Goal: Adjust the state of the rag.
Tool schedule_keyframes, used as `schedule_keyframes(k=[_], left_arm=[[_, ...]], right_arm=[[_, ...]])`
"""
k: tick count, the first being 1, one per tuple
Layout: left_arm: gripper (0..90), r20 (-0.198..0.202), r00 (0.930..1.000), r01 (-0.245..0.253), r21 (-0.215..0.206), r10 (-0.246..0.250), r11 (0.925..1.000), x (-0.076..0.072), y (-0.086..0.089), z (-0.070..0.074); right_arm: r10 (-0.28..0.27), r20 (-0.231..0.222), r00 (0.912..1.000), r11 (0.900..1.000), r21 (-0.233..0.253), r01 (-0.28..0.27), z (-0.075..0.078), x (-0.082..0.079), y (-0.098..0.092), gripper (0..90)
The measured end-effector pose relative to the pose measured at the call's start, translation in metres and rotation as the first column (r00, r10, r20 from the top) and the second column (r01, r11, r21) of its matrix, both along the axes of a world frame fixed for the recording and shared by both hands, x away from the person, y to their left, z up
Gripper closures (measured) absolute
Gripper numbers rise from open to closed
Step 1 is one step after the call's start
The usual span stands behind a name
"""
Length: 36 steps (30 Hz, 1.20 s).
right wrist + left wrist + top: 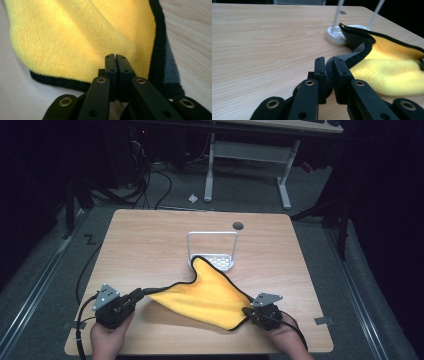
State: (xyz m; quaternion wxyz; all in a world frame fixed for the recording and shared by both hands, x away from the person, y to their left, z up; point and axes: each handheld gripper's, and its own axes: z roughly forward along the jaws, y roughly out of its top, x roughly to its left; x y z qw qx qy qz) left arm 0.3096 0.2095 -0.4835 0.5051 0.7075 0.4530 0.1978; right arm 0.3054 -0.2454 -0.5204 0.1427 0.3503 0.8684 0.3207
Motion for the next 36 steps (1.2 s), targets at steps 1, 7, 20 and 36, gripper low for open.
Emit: schedule_keyframes(k=[1,7,20,36], left_arm=[[82.2,-0.010,0.9999,-0.007,0.000,0.007,1.0000,0.002,0.002,-0.002],[82.0,-0.081,0.9964,-0.026,0.022,0.028,0.9994,0.015,0.005,-0.022],[80.7,-0.087,0.9959,-0.026,0.009,0.027,0.9996,0.018,0.007,-0.027],[63.7,-0.063,0.9966,0.047,-0.070,-0.052,0.9964,0.012,-0.001,-0.017]], right_arm=[[0.000,0.000,1.0000,1.000,0.000,0.000,0.000,0.000,0.000,88.1],[0.004,0.070,0.9975,0.998,0.069,-0.009,0.017,-0.007,0.008,81.3],[-0.091,0.180,0.9795,0.995,0.054,0.082,0.041,0.048,0.041,55.4],[-0.246,0.088,0.9652,0.965,-0.070,0.253,-0.003,0.061,-0.022,90.0]])
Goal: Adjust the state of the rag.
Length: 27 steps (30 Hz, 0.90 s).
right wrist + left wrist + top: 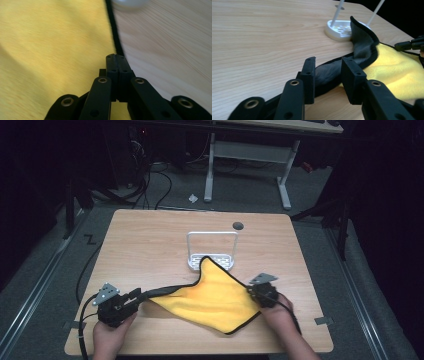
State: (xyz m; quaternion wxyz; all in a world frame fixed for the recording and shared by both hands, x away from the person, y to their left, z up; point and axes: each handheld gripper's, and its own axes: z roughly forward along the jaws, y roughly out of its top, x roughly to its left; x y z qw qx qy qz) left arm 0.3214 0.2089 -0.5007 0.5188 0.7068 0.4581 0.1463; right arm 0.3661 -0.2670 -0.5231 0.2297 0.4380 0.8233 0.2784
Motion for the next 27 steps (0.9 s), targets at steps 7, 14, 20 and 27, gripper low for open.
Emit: schedule_keyframes(k=[7,14,20,27], left_arm=[[57.7,-0.011,0.9996,0.024,0.028,-0.024,0.9993,0.002,-0.011,-0.006],[56.9,-0.053,0.9984,0.021,0.043,-0.018,0.9988,0.006,-0.009,-0.017],[56.8,-0.054,0.9985,0.012,0.029,-0.010,0.9995,0.006,-0.005,-0.016],[56.7,-0.057,0.9983,0.012,0.027,-0.011,0.9996,0.007,-0.004,-0.017]], right_arm=[[-0.233,0.039,0.9717,0.972,-0.011,0.234,0.002,-0.030,-0.085,83.0],[0.092,0.105,0.9902,0.989,0.107,-0.103,0.028,-0.070,-0.002,74.5],[0.310,0.029,0.9504,0.950,0.038,-0.311,0.008,-0.079,0.066,61.0],[0.331,0.004,0.9438,0.944,0.017,-0.331,0.005,-0.078,0.078,87.1]])
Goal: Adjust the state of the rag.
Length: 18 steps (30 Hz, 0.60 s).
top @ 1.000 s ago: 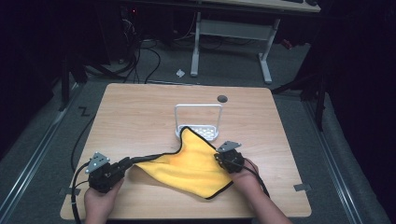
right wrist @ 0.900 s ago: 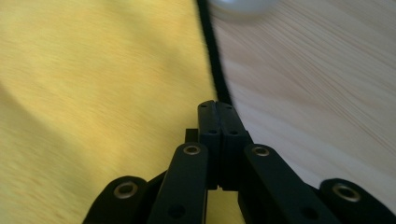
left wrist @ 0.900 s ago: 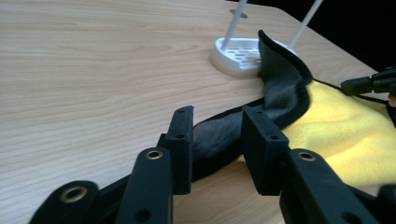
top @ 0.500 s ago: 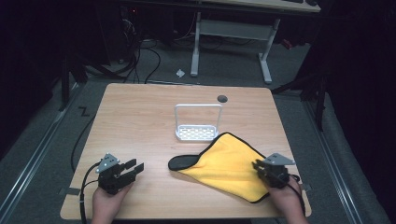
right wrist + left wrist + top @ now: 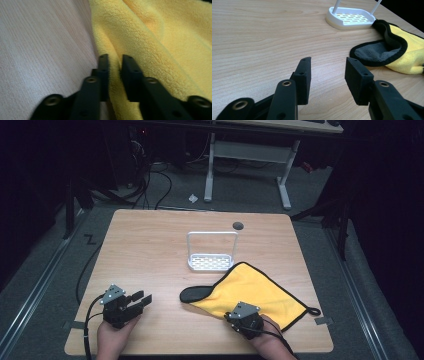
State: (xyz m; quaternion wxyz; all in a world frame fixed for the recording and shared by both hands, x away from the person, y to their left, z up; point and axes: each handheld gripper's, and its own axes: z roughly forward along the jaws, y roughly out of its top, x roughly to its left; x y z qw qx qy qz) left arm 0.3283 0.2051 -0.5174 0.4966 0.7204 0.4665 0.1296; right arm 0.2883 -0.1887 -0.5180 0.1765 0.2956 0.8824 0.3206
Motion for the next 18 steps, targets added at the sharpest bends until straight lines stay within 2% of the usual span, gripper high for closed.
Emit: schedule_keyframes(k=[1,2,3,4,5,6,7,8,9,10,11,12,13,14,16,17,18], left_arm=[[56.7,-0.001,1.0000,0.000,0.001,0.000,1.0000,0.000,0.000,0.000],[56.8,-0.002,1.0000,-0.001,0.003,0.001,1.0000,0.000,0.000,0.000],[56.8,-0.002,1.0000,-0.001,0.002,0.001,1.0000,0.000,-0.001,-0.001],[56.8,-0.003,1.0000,-0.001,0.002,0.001,1.0000,0.000,-0.001,-0.001],[56.8,-0.002,1.0000,0.000,0.002,0.000,1.0000,-0.001,-0.001,-0.001],[56.8,-0.001,1.0000,0.001,0.002,-0.001,1.0000,-0.001,-0.001,-0.001],[56.9,-0.001,1.0000,0.003,0.003,-0.003,1.0000,-0.001,-0.001,-0.001],[56.9,-0.001,1.0000,0.006,0.005,-0.006,1.0000,-0.001,-0.001,-0.001],[56.8,-0.001,1.0000,0.006,0.005,-0.006,1.0000,-0.001,-0.001,-0.001],[56.8,-0.001,1.0000,0.006,0.005,-0.006,1.0000,-0.001,-0.001,-0.001],[56.9,-0.003,1.0000,0.005,0.004,-0.005,1.0000,-0.001,0.000,-0.001],[56.8,-0.005,1.0000,0.006,0.003,-0.006,1.0000,0.000,0.000,-0.001],[56.8,-0.008,0.9999,0.007,0.004,-0.007,1.0000,0.000,0.000,-0.002],[56.8,-0.010,0.9999,0.008,0.005,-0.008,1.0000,0.000,-0.001,-0.002],[56.7,-0.012,0.9999,0.011,0.008,-0.011,0.9999,0.000,-0.002,-0.003],[56.7,-0.013,0.9998,0.013,0.009,-0.013,0.9999,0.000,-0.003,-0.003],[56.7,-0.014,0.9998,0.014,0.010,-0.014,0.9999,0.000,-0.004,-0.003]], right_arm=[[0.000,0.000,1.0000,1.000,0.000,0.000,0.000,0.000,0.000,87.1],[0.003,0.052,0.9987,0.999,0.052,-0.005,0.016,-0.001,0.001,87.3],[0.003,0.052,0.9987,0.999,0.052,-0.005,0.016,-0.001,0.001,87.3],[-0.015,0.079,0.9968,0.997,0.083,0.008,0.027,0.001,-0.002,87.2],[-0.088,0.115,0.9895,0.989,0.127,0.073,0.042,0.014,-0.015,87.1],[-0.088,0.115,0.9895,0.989,0.127,0.073,0.042,0.014,-0.015,87.1],[-0.130,0.121,0.9841,0.984,0.137,0.113,0.046,0.024,-0.025,87.0],[-0.213,0.104,0.9714,0.970,0.142,0.197,0.044,0.047,-0.047,86.8],[-0.213,0.104,0.9714,0.970,0.142,0.197,0.044,0.047,-0.047,86.8],[-0.253,0.080,0.9642,0.962,0.129,0.241,0.040,0.058,-0.059,86.7],[-0.329,0.033,0.9436,0.940,0.105,0.325,0.026,0.075,-0.080,86.5],[-0.347,0.012,0.9377,0.934,0.093,0.345,0.018,0.082,-0.090,86.3],[-0.347,0.012,0.9377,0.934,0.093,0.345,0.018,0.082,-0.090,86.3],[-0.387,-0.034,0.9216,0.919,0.062,0.388,0.004,0.090,-0.101,85.3],[-0.393,-0.032,0.9189,0.917,0.061,0.394,-0.001,0.091,-0.105,84.2],[-0.419,-0.023,0.9077,0.905,0.069,0.420,0.002,0.091,-0.110,78.2],[-0.419,-0.023,0.9077,0.905,0.069,0.420,0.002,0.091,-0.110,78.2]])
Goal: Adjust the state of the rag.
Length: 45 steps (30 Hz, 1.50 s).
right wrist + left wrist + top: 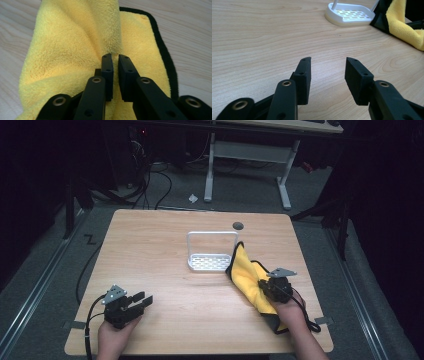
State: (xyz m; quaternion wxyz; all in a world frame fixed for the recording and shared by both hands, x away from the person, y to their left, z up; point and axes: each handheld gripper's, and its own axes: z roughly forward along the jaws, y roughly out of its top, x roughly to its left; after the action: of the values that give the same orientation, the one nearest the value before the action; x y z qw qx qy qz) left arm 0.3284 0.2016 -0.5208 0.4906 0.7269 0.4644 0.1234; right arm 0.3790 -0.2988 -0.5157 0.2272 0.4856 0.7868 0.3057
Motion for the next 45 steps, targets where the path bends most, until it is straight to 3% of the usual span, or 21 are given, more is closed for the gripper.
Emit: schedule_keyframes(k=[1,3,6,7,9,10,11,12,14,15,17,21,24,28,32,36,40,41,42,43,45], left_arm=[[56.7,0.000,1.0000,0.003,0.004,-0.003,1.0000,0.000,-0.001,0.000],[56.6,-0.002,1.0000,0.007,0.010,-0.007,0.9999,0.000,-0.003,-0.001],[56.5,-0.013,0.9998,0.013,0.017,-0.013,0.9998,0.001,-0.005,-0.005],[56.5,-0.013,0.9998,0.013,0.017,-0.013,0.9998,0.001,-0.005,-0.005],[56.5,-0.017,0.9997,0.016,0.017,-0.016,0.9997,0.002,-0.007,-0.006],[56.4,-0.017,0.9997,0.019,0.019,-0.018,0.9997,0.001,-0.008,-0.006],[56.4,-0.016,0.9996,0.021,0.017,-0.021,0.9996,0.000,-0.008,-0.005],[56.4,-0.014,0.9996,0.023,0.018,-0.023,0.9996,0.000,-0.009,-0.005],[56.4,-0.012,0.9996,0.026,0.019,-0.026,0.9995,-0.001,-0.009,-0.004],[56.4,-0.012,0.9996,0.025,0.019,-0.025,0.9995,-0.001,-0.009,-0.004],[56.4,-0.014,0.9996,0.023,0.014,-0.023,0.9996,0.000,-0.008,-0.005],[56.4,-0.017,0.9996,0.024,0.014,-0.024,0.9996,0.001,-0.007,-0.005],[56.3,-0.018,0.9993,0.032,0.016,-0.031,0.9994,0.000,-0.010,-0.006],[55.9,-0.023,0.9988,0.044,0.023,-0.043,0.9988,0.000,-0.014,-0.007],[55.3,-0.034,0.9976,0.060,0.023,-0.059,0.9979,0.000,-0.017,-0.008],[54.6,-0.036,0.9964,0.078,0.030,-0.077,0.9965,0.000,-0.022,-0.009],[53.8,-0.042,0.9929,0.113,0.029,-0.111,0.9932,-0.001,-0.033,-0.012],[53.0,-0.044,0.9912,0.126,0.027,-0.125,0.9916,-0.003,-0.038,-0.012],[53.0,-0.045,0.9886,0.145,0.031,-0.144,0.9889,-0.004,-0.044,-0.013],[52.5,-0.044,0.9857,0.164,0.037,-0.162,0.9857,-0.005,-0.051,-0.014],[51.2,-0.042,0.9784,0.205,0.055,-0.203,0.9773,-0.009,-0.065,-0.015]], right_arm=[[-0.006,0.010,0.9999,1.000,0.001,0.006,0.004,-0.001,-0.001,75.6],[0.016,0.090,0.9958,0.999,0.027,-0.019,0.028,-0.014,0.002,69.4],[0.093,0.153,0.9838,0.994,0.041,-0.101,0.046,-0.035,0.022,67.5],[0.093,0.153,0.9838,0.994,0.041,-0.101,0.046,-0.035,0.022,67.5],[0.147,0.142,0.9788,0.987,0.040,-0.154,0.044,-0.044,0.039,64.6],[0.167,0.130,0.9774,0.985,0.010,-0.170,0.038,-0.045,0.047,63.3],[0.162,0.087,0.9830,0.986,-0.054,-0.157,0.020,-0.042,0.056,60.2],[0.162,0.087,0.9830,0.986,-0.054,-0.157,0.020,-0.042,0.056,60.2],[0.153,0.042,0.9873,0.984,-0.101,-0.148,0.006,-0.037,0.058,60.4],[0.156,0.026,0.9874,0.980,-0.127,-0.151,0.001,-0.036,0.059,65.9],[0.154,0.047,0.9870,0.978,-0.149,-0.146,0.001,-0.038,0.058,79.6],[0.143,0.126,0.9818,0.987,-0.087,-0.133,0.029,-0.047,0.051,81.7],[0.133,0.205,0.9695,0.991,-0.002,-0.136,0.058,-0.057,0.042,81.1],[0.137,0.219,0.9660,0.989,0.028,-0.146,0.064,-0.059,0.043,79.2],[0.169,0.141,0.9755,0.985,-0.002,-0.170,0.041,-0.052,0.052,80.7],[0.188,0.153,0.9701,0.980,0.032,-0.195,0.045,-0.057,0.056,81.0],[0.229,0.202,0.9522,0.963,0.094,-0.252,0.061,-0.068,0.067,81.0],[0.260,0.172,0.9502,0.947,0.145,-0.286,0.057,-0.068,0.075,81.1],[0.260,0.172,0.9502,0.947,0.145,-0.286,0.057,-0.068,0.075,81.1],[0.279,0.145,0.9494,0.941,0.158,-0.300,0.050,-0.067,0.080,81.1],[0.339,0.073,0.9378,0.927,0.144,-0.347,0.028,-0.066,0.100,81.0]])
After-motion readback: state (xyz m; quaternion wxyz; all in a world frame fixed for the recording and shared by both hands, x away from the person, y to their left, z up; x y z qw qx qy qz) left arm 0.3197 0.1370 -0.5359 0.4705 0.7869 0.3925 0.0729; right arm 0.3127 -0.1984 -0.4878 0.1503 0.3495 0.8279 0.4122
